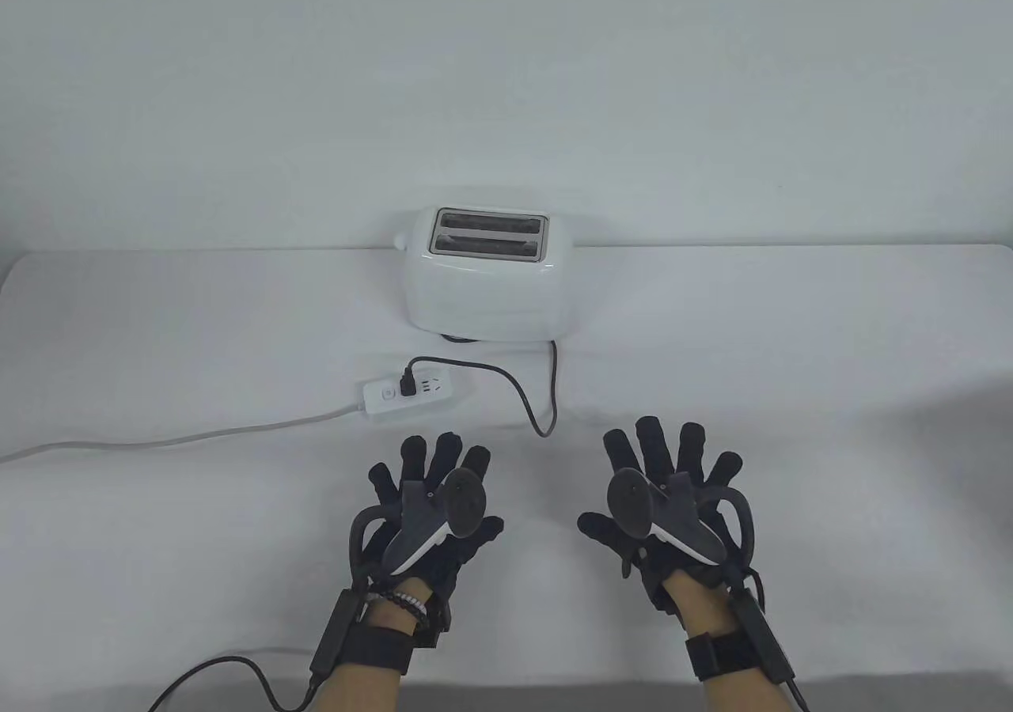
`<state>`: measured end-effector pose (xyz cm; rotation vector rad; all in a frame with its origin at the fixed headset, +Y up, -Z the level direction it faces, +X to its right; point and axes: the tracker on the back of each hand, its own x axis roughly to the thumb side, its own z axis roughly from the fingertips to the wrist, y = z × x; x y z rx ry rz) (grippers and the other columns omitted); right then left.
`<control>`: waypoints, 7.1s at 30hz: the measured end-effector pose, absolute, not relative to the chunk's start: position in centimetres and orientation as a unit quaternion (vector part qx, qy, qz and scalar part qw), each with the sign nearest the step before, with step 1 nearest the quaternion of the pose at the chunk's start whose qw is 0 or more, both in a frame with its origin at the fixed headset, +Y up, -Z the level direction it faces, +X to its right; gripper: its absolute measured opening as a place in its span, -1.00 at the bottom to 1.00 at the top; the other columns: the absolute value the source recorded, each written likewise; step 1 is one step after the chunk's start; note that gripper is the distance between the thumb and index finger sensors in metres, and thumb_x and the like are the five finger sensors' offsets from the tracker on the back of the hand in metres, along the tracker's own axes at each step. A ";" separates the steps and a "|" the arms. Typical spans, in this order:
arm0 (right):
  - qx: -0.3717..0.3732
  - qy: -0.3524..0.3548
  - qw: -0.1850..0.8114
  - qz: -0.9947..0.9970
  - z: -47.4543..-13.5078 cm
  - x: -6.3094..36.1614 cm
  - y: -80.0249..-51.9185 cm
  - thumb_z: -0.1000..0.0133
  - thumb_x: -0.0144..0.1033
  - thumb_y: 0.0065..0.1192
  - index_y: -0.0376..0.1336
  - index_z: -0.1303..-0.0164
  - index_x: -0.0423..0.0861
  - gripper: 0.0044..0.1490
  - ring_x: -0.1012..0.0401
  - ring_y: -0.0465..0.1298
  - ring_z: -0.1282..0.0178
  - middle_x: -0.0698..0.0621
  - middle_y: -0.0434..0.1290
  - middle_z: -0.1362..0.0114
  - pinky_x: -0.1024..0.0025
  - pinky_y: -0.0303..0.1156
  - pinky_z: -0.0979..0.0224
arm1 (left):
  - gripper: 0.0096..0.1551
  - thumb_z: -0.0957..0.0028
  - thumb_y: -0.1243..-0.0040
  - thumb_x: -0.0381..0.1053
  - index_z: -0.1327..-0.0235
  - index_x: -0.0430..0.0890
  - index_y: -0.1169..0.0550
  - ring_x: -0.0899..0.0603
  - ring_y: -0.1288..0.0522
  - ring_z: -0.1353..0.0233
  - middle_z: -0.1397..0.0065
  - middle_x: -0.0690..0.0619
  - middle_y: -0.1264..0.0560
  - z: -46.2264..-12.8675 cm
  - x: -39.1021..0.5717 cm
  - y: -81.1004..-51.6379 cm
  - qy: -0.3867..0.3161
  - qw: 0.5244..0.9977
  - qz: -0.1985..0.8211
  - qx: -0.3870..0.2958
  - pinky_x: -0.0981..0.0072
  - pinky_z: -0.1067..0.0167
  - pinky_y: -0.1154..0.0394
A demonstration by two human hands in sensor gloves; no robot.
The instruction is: Unplug the toaster
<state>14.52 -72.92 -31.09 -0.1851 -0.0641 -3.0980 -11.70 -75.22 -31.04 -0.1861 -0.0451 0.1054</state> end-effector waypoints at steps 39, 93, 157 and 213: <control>-0.043 -0.024 -0.059 -0.997 -32.2 17.2 -72.3 0.27 0.58 0.12 -0.28 -0.62 0.12 0.38 -0.48 -0.17 -0.59 -0.17 -0.28 -0.73 -0.72 -0.20 -0.27 | 0.16 0.03 -0.31 0.35 -0.62 0.58 0.16 -0.17 0.29 -0.94 -0.91 0.41 0.22 -42.5 -21.4 -74.6 0.232 0.955 0.034 -0.182 -0.39 -0.76 0.31; -0.076 0.094 -0.123 -0.985 -30.3 19.7 -68.7 0.18 0.26 0.37 -0.03 -0.59 0.07 0.17 -0.30 0.20 -0.59 -0.11 0.07 -0.70 -0.55 0.05 -0.40 | -0.06 0.05 -0.34 0.20 -0.63 0.41 -0.20 -0.08 -0.29 -0.74 -0.76 0.26 -0.28 -37.1 -7.3 -77.4 -0.065 0.984 0.110 -0.121 -0.21 -0.74 0.00; 0.288 -0.020 -0.012 -0.957 -38.0 31.5 -73.4 0.14 -0.13 0.32 0.49 0.05 -0.09 -0.48 0.19 0.64 0.15 -0.01 0.70 0.09 0.04 0.50 -0.09 | -0.06 0.03 -0.34 0.18 -0.63 0.42 -0.17 -0.08 -0.22 -0.77 -0.77 0.26 -0.25 -36.9 -7.8 -77.9 -0.060 0.978 0.151 -0.130 -0.22 -0.74 0.03; 0.112 -0.002 0.045 -0.993 -31.7 24.3 -72.0 0.24 0.54 0.02 -0.14 -0.63 0.12 0.27 -0.37 -0.13 -0.65 -0.12 -0.11 -0.77 -0.66 -0.18 -0.34 | 0.27 0.18 -0.21 0.50 -0.71 0.35 0.17 -0.34 0.29 -0.83 -0.89 0.13 0.23 -35.2 -9.2 -74.5 -0.062 0.993 0.030 -0.091 -0.53 -0.58 0.21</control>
